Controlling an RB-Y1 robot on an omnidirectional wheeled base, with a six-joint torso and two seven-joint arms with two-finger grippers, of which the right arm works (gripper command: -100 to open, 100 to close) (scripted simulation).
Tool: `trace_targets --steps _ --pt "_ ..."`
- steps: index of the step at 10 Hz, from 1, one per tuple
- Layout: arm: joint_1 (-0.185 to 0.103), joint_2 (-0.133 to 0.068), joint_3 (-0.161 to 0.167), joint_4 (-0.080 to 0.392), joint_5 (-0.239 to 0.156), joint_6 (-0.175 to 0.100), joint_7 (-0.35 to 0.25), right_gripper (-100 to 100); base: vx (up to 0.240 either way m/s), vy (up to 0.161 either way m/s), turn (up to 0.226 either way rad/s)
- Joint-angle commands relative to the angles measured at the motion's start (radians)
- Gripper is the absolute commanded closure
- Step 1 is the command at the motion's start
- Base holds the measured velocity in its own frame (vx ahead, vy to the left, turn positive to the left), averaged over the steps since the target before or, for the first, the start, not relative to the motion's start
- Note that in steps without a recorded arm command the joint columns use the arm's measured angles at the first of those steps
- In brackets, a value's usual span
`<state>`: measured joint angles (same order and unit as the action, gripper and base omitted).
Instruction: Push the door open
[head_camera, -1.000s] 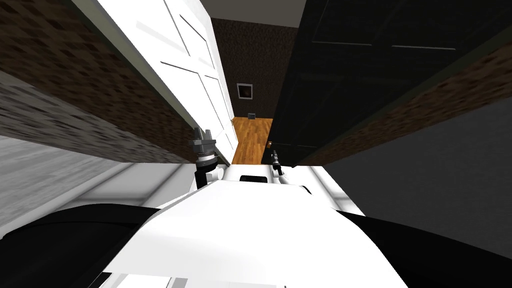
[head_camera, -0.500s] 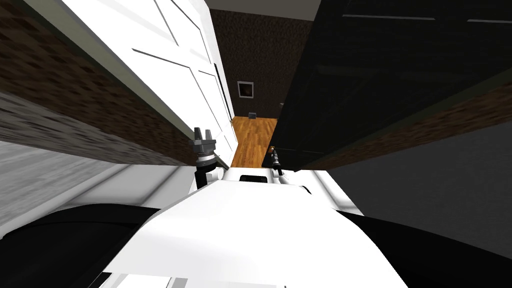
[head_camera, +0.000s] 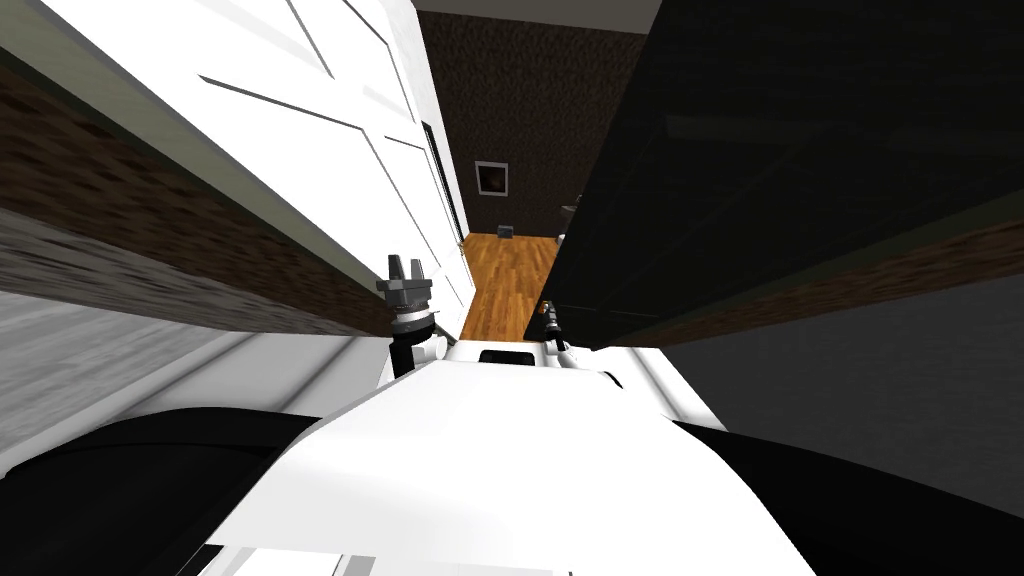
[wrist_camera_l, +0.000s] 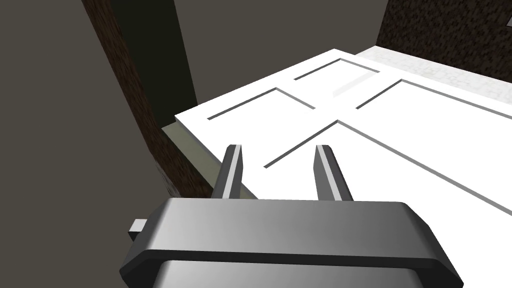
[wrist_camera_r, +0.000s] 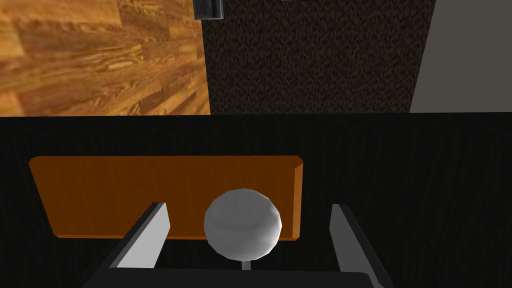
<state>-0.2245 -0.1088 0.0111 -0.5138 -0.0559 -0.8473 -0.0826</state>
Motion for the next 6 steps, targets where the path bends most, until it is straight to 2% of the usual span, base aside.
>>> trace_targets --steps 1,6 --pt "-0.001 0.0 0.0 0.001 0.0 0.001 0.0 100 -0.015 -0.002 0.0" --pt "-0.001 0.0 0.0 0.001 0.0 0.001 0.0 100 -0.01 -0.002 0.003"
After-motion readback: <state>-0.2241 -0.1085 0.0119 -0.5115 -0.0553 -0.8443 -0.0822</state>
